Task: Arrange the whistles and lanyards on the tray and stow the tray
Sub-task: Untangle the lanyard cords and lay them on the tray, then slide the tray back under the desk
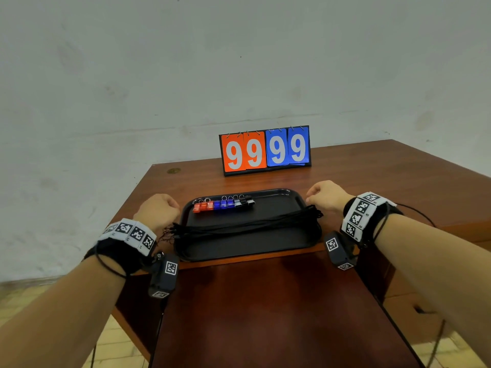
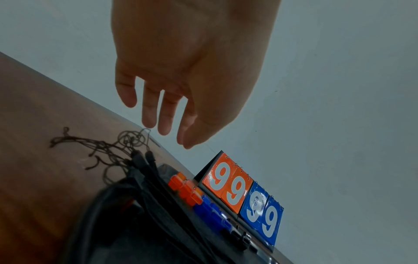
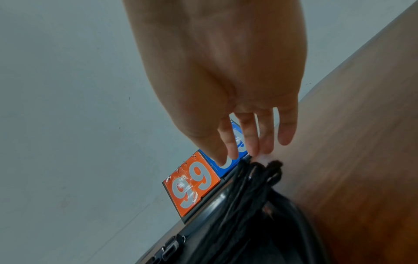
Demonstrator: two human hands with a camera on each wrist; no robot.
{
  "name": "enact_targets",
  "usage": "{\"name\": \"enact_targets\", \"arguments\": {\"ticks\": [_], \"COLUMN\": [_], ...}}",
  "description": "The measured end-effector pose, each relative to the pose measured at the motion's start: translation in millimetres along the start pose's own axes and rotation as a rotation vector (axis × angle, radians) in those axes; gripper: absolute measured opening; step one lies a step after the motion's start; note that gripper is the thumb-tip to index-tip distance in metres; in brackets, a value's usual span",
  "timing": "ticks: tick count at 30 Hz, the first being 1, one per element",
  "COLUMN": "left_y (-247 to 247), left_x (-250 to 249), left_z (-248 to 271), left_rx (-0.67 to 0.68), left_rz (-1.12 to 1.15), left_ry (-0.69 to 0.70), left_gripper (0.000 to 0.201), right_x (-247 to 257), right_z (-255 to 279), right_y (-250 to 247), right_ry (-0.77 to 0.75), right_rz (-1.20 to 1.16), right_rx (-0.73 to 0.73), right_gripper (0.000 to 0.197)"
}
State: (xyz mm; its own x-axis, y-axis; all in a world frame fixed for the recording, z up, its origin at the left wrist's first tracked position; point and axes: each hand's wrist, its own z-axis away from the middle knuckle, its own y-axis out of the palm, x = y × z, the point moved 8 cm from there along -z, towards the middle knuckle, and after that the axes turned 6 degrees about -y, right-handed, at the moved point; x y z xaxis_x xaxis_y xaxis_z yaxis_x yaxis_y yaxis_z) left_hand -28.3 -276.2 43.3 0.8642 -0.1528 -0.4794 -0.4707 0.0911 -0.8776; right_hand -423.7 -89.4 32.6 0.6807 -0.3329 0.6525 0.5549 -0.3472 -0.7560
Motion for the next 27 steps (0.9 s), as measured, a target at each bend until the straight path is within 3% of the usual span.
{"name": "enact_targets", "arguments": {"ticks": [4, 8, 12, 16, 27], "left_y": [19.4, 35.3, 45.1, 50.9, 50.4], "left_x": [-5.3, -6.7, -6.5, -0.4, -0.8], "left_z": [-14.2, -28.3, -37.4, -45.3, -37.4], "left_rx": [0.129, 0.202, 0.244, 0.256, 0.228], "left_rz": [-0.020, -0.099, -0.114, -0.096, -0.098], "left_ry": [-0.031, -0.046, -0.043, -0.054, -0.007], "left_gripper": [0.009, 0.014, 0.021, 0.023, 0.019], "right_x": [0.4, -1.1, 1.7, -0.2, -3.3], "right_z": [-12.2, -25.5, -37.4, -43.0, -40.6], "right_y": [11.1, 24.5, 32.2, 36.3, 39.0], "right_ry": [0.083, 0.154, 0.148, 0.152, 0.152], "right_rz": [0.010, -0.002, 0.215, 0.342, 0.352], "right_rx": [0.099, 0.187, 0.258, 0.308, 0.274], "right_gripper": [0.038, 0.027, 0.020, 0.029, 0.028]}}
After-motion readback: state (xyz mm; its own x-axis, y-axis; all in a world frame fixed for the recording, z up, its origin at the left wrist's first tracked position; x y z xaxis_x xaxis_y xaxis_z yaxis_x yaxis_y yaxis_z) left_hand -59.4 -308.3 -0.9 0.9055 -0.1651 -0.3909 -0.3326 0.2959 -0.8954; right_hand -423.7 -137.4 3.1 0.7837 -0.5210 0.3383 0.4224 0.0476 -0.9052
